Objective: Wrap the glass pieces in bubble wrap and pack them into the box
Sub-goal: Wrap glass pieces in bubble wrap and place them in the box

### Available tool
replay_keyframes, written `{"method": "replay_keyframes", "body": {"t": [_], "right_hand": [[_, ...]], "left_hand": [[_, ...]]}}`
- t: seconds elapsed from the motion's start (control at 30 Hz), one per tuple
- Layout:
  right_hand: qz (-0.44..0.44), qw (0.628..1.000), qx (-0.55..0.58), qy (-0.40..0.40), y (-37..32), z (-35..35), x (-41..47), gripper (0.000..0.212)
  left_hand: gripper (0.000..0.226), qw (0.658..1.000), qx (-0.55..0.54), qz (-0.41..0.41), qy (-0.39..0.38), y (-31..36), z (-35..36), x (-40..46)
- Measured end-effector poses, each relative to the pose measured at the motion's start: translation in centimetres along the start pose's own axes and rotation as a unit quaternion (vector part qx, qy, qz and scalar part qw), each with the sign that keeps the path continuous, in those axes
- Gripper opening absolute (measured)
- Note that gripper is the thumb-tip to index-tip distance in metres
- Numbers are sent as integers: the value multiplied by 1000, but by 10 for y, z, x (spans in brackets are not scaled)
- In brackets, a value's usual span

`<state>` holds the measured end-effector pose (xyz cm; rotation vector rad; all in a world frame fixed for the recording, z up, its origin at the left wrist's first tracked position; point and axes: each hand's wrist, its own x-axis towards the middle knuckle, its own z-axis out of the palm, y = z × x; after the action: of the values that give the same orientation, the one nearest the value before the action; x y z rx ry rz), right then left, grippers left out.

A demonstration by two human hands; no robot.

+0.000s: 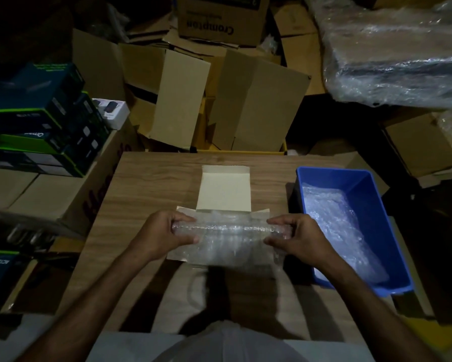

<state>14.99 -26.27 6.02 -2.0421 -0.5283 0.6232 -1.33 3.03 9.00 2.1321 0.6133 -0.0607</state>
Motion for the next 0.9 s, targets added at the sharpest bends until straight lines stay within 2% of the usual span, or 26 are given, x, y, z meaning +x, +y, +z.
{"method": "replay_keyframes", "body": {"t": [0.07,0.17,0.2,0.27,0.3,0.37,0.43,0.5,0.6,0.67,0.8,0.9], "right_hand": [[-3,1000,-21,-12,-2,-5,2,16],[-31,997,-57,-46,-11,-18,3,14],[-50,996,-45,-59,-13,-24,3,13],[-42,996,30,-76,-16,-34,1,10],[-25,992,81,-93,-18,-38,0,12],[-4,979,165,-121,-22,-38,-1,20],[11,969,222,-112,-25,-32,1,24],[29,958,273,-88,-27,-21,7,28],[101,901,417,-67,-25,-8,13,35],[141,867,466,-104,-19,-4,11,40],[137,912,372,-110,-2,-3,6,47],[131,918,365,-82,1,-2,2,43]], "left_hand": [[21,999,33,14,17,-3,1,-1],[21,992,104,60,32,-10,-4,-1],[20,994,73,81,13,-10,-7,-2],[18,991,-76,89,-59,-7,-11,-5],[19,983,-139,79,-87,-7,-12,-7],[29,973,-197,49,-112,-10,-14,-7],[37,959,-247,18,-136,-14,-17,-5],[43,932,-329,-33,-149,-17,-19,-3],[58,898,-413,-91,-123,-21,-18,-4],[54,895,-416,-96,-130,-21,-10,-8],[56,912,-396,-89,-61,-18,5,-13],[49,908,-412,-61,-49,-21,10,-15]]}}
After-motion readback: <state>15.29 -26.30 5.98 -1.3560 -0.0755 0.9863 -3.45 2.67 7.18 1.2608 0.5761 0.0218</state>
